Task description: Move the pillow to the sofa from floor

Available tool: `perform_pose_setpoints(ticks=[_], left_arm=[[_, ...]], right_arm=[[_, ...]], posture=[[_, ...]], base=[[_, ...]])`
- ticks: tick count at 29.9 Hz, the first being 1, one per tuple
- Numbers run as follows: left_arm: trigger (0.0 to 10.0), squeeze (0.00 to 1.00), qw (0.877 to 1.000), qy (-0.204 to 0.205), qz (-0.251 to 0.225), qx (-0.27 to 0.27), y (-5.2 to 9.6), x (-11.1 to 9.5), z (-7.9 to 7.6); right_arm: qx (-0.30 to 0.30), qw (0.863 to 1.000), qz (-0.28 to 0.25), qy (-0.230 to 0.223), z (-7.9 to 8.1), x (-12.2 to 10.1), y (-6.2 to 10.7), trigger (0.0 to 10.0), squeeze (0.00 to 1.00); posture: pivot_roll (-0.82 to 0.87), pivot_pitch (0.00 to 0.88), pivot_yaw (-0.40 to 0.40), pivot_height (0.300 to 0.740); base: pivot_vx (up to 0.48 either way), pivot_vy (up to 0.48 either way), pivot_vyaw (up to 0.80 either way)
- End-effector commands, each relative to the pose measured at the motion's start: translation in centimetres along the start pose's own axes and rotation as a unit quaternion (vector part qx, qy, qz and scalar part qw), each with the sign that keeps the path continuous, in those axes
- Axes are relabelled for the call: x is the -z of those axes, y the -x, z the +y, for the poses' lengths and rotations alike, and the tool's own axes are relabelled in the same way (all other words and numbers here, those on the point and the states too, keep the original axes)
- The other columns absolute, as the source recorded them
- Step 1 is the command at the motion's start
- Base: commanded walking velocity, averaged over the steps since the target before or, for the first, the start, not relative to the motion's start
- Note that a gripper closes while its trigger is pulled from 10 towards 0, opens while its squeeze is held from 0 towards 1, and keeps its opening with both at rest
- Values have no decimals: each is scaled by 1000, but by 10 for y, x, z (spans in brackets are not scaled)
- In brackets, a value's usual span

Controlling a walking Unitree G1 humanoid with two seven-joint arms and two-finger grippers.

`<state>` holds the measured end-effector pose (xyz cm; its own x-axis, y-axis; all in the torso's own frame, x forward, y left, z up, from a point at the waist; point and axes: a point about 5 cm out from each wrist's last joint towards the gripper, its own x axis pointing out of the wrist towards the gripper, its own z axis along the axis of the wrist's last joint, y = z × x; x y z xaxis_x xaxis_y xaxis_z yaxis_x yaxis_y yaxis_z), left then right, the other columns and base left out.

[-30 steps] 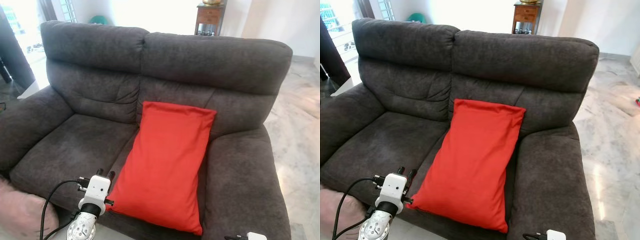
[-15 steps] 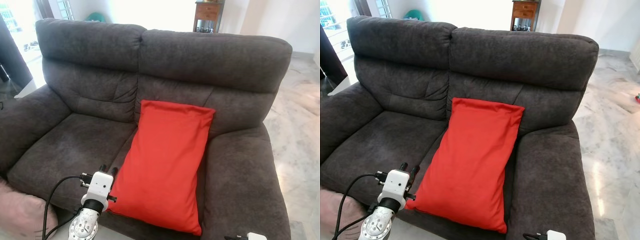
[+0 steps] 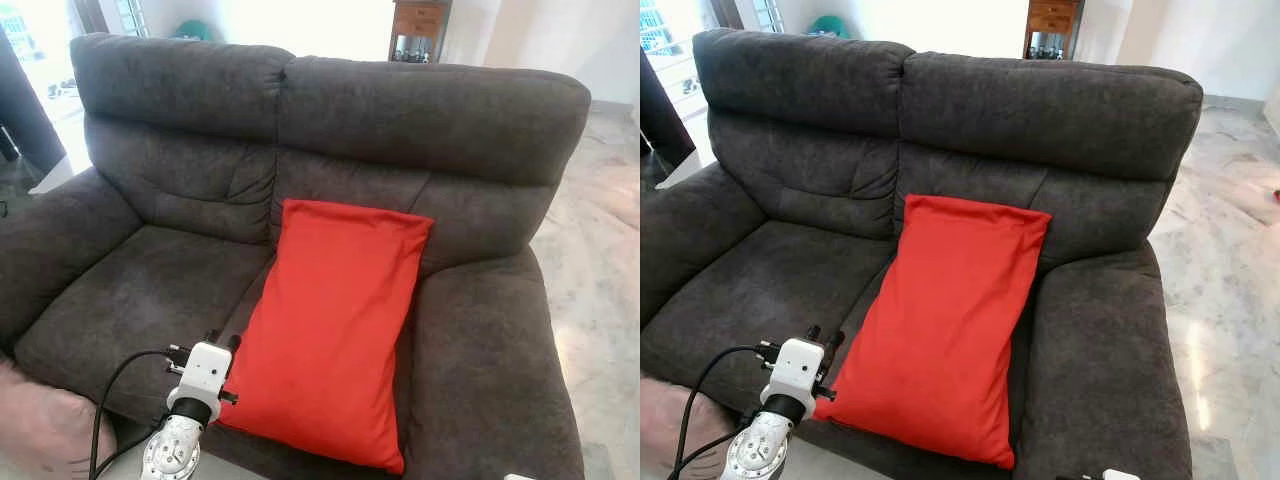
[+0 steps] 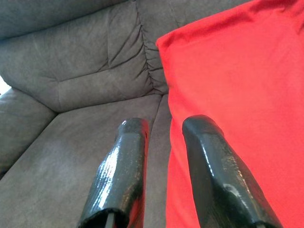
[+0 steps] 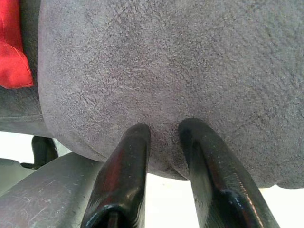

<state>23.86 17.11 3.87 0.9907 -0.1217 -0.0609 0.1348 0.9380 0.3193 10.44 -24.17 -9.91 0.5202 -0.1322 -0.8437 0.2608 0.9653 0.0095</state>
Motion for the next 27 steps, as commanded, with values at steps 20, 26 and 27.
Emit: perform_pose_setpoints(ticks=[20, 26, 27], left_arm=[[10000, 0, 1000, -10, 17, 7, -1, 12, 1], [10000, 0, 1000, -10, 23, 7, -2, 18, 1], [10000, 0, 1000, -10, 24, 7, -2, 19, 1]], right_arm=[[-5, 1000, 7, 5, 8, 2, -1, 10000, 0], [-10, 1000, 8, 8, 16, 1, -3, 10000, 0], [-11, 1000, 7, 8, 19, -1, -4, 10000, 0]], posture=[[75, 19, -5, 740], [75, 15, -5, 740], [75, 15, -5, 740]], base=[[0, 0, 0], [-202, 0, 0], [-244, 0, 0]])
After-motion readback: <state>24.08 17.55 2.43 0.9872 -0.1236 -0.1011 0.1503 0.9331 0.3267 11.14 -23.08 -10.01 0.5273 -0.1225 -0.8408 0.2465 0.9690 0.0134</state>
